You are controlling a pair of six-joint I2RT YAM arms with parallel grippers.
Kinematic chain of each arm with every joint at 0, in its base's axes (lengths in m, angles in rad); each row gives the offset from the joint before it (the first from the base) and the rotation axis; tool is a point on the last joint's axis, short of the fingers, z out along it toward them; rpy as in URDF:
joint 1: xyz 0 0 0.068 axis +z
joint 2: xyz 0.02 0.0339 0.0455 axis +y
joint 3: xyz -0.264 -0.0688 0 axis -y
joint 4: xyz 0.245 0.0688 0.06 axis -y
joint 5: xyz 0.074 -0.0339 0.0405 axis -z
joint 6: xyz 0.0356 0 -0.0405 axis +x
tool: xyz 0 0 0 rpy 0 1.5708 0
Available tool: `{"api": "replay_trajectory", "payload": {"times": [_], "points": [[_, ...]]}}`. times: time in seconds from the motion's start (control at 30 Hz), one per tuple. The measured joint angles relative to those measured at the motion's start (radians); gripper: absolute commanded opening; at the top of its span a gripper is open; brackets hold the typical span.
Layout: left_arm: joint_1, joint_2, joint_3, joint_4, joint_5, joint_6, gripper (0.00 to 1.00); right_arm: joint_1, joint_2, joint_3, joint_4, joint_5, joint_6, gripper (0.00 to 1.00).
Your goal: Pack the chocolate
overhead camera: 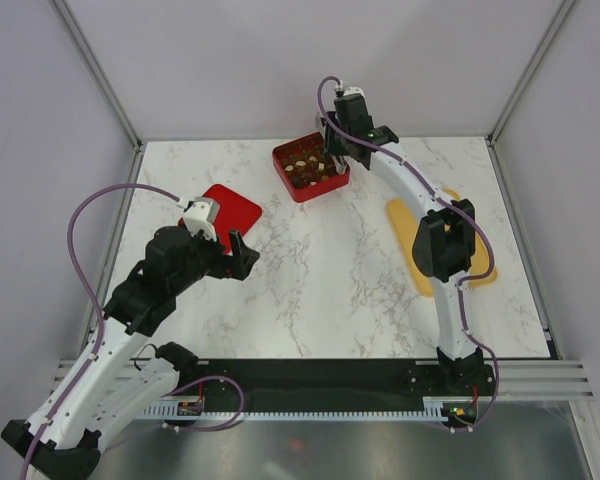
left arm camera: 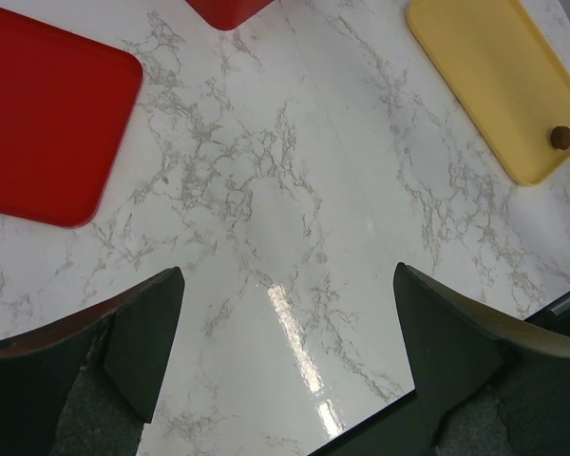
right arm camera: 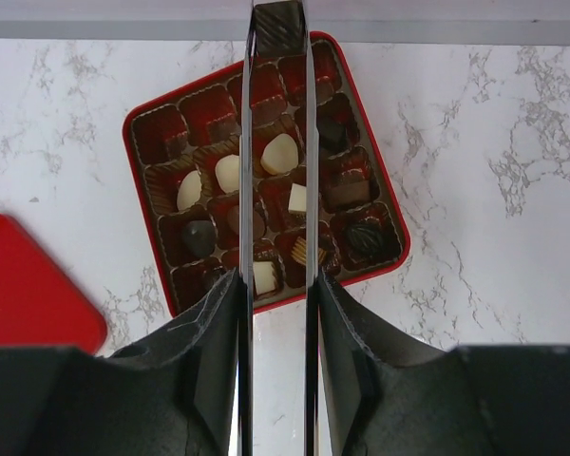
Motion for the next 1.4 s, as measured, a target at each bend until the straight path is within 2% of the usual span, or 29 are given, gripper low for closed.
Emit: {"api": "replay_trajectory", "payload": {"times": [0.8,1.3,1.4], "points": [[0.0,0.017,0.0,0.0,-0.007,0.003,1.0,0.0,0.147,0.014,0.051,0.045,-0.079,0.47],[0.0,0.024,0.0,0.0,-0.007,0.004,1.0,0.0,0.15,0.033,0.06,0.071,-0.113,0.47],[0.0,0.024,0.0,0.0,-0.007,0.004,1.0,0.0,0.098,-0.024,0.048,0.1,-0.114,0.47]]}}
